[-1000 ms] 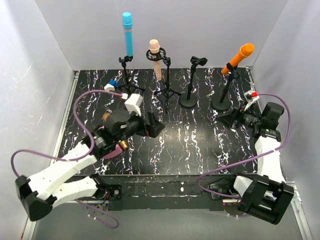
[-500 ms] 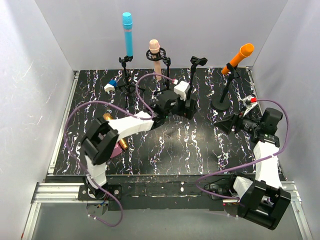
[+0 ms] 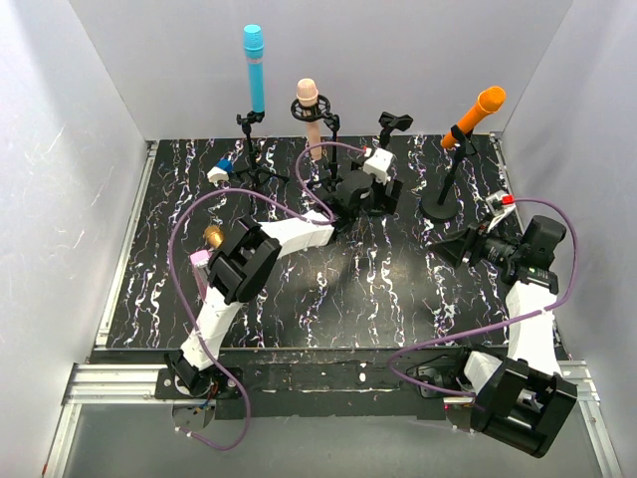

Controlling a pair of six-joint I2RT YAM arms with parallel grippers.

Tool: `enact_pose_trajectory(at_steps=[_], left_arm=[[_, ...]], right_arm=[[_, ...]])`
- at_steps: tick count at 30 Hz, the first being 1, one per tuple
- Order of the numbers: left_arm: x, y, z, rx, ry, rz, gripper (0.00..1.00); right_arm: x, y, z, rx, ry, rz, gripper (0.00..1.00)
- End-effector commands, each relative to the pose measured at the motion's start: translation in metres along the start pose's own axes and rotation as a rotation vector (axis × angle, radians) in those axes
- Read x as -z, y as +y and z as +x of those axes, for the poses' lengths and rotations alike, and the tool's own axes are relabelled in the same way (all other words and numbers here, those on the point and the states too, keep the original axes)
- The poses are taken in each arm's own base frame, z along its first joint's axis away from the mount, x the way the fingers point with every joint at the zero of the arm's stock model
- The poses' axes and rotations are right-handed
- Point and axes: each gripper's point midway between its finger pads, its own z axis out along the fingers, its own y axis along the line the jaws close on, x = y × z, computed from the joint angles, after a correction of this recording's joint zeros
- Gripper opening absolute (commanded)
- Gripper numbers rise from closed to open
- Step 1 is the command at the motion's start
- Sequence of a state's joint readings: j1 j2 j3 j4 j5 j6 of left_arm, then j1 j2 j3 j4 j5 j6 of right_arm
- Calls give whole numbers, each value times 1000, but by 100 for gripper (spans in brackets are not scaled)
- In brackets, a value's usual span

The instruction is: Attach the microphones to the stand

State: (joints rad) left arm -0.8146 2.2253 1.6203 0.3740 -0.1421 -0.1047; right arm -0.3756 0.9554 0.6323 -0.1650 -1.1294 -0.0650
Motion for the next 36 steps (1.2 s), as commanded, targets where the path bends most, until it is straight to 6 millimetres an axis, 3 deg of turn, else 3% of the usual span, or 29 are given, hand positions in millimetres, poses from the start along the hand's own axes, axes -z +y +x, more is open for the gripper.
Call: enact_pose_trajectory(at_steps=[1,11,16,19,27,29,32,34,35,36], left_arm=[[-15,6,-50,-36,-136,-41,83],[-32,31,-75,-51,-223,-141,76],[-38,32,-92,-71,-262,-150,72],[-44,31,-100,-72,-277,-143,61],[-49,29,-97,-72,-259,-116,12],[-47,23,-99,-80,-257,-82,0],[-32,8,-114,-86,-291,5,0],[-10,-6,-136,-95,-317,88,0],[-2,-11,-131,-101,-298,120,0],[13,-21,-142,-106,-314,178,0]], right_arm=[[4,2,-18,60,-24,2,79],[9,-5,-20,47,-39,29,79],[10,-6,-20,39,-42,28,79],[10,-7,-20,38,-45,31,79],[13,-8,-22,31,-57,37,79],[13,-8,-21,29,-58,38,79],[14,-9,-21,26,-59,41,79],[14,-9,-21,28,-60,42,79],[14,-8,-21,29,-60,39,79],[14,-8,-21,30,-61,41,79]])
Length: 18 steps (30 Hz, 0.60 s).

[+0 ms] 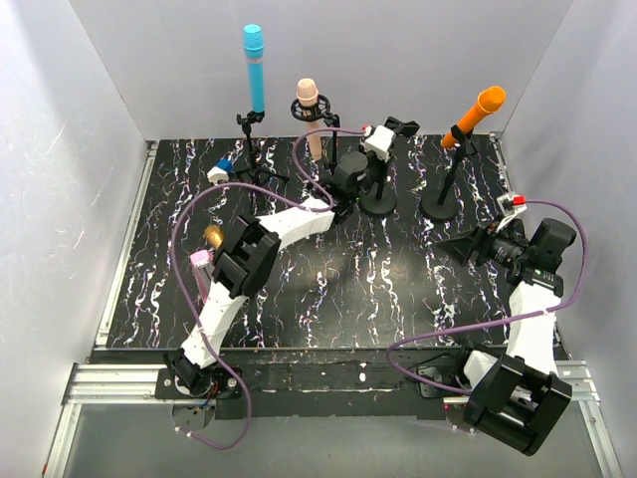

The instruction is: Attach the microphones to the stand

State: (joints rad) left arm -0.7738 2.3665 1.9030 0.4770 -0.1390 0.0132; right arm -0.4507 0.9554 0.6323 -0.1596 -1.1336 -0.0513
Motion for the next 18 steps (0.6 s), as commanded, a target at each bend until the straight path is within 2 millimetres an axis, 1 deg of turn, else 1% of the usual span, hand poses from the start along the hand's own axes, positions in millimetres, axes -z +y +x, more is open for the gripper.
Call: enact_pose_trajectory(at_steps=[1,2,4,5,6,9,10,11,13,15,18], left_arm=[[48,-39,-82,3,-77,246,0],[63,-45,-82,1,-57,294,0],[91,-57,-87,5,-28,382,0],[108,-62,-92,33,-14,423,0],[122,-66,-92,42,-1,454,0],[164,-67,-95,55,19,496,0],[177,-65,-93,55,29,495,0],[187,-63,-95,53,23,489,0],[207,-59,-92,51,27,486,0],[223,-56,-88,59,32,480,0],[240,-49,-83,66,32,452,0]], right_arm=[[3,6,-16,54,-29,-19,79],[2,7,-15,53,-29,-22,79],[3,7,-15,50,-30,-27,79],[2,7,-15,51,-30,-27,79],[2,7,-15,51,-31,-27,79],[2,8,-14,51,-31,-30,79],[2,7,-13,50,-31,-27,79],[3,7,-13,51,-32,-26,79],[2,6,-13,51,-32,-27,79],[2,7,-13,54,-33,-32,79],[2,6,-11,52,-31,-27,79]])
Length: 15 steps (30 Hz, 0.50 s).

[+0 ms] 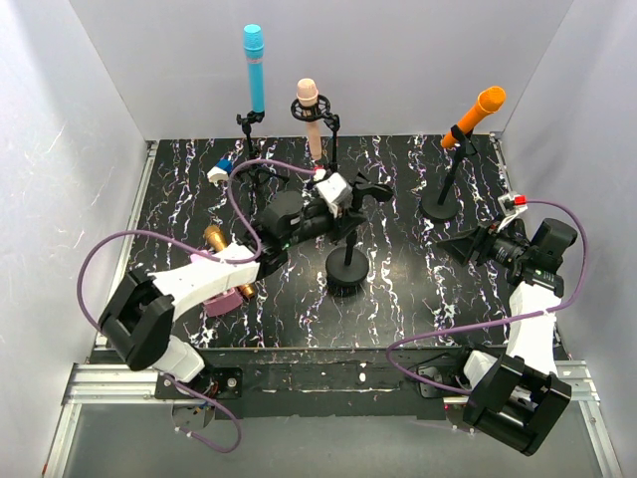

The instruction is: Attach the microphones to the stand

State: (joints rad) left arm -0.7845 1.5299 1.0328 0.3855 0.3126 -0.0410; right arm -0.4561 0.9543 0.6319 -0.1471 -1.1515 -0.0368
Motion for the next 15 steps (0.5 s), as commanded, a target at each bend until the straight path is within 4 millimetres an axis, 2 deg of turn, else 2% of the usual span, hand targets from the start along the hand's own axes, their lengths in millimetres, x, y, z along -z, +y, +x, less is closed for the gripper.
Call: enact_pose_trajectory(at_steps=[1,9,10,15], left_arm=[[25,-6,-21,-16,-88,-12,0],[42,1,-6,-2,-67,-75,0],[43,2,-4,2,-60,-85,3],[57,4,-5,14,-61,-123,38]], right_arm=[[1,3,-8,56,-22,-13,79],[1,0,-6,55,-18,-9,79],[1,1,-5,52,-17,-12,79],[0,0,-5,51,-16,-10,79]])
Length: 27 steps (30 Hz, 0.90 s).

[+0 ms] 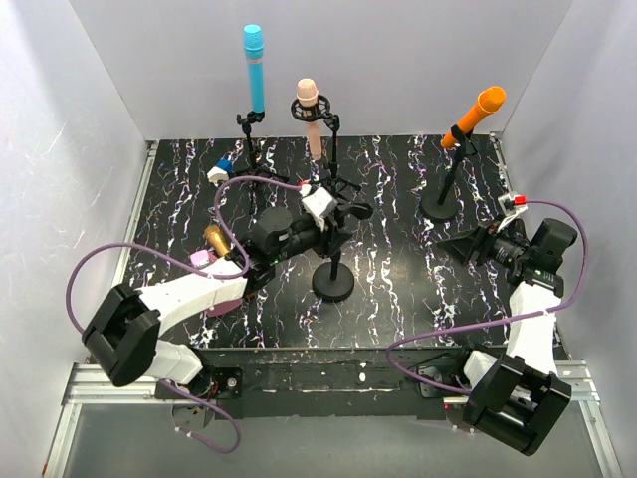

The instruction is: Attach the microphones to the stand

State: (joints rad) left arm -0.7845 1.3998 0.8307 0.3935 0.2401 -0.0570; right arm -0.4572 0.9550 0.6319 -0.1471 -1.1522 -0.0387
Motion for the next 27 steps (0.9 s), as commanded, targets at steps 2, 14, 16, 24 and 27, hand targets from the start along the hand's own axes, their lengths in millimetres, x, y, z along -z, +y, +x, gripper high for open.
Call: enact_pose_trajectory(at_steps=[2,14,16,24,27], left_arm=[[27,3,-42,-9,-112,-60,45],[88,17,-60,11,-62,-228,93],[102,19,-68,16,-71,-264,98],[131,44,-55,164,65,-476,98],[134,67,-30,253,188,-612,98]], right_arm=[[0,0,-5,50,-15,-10,79],[1,0,-5,65,-13,-3,79],[1,-1,-5,67,-13,2,79],[1,-3,-6,68,-11,14,79],[1,-4,-5,66,-9,16,79]])
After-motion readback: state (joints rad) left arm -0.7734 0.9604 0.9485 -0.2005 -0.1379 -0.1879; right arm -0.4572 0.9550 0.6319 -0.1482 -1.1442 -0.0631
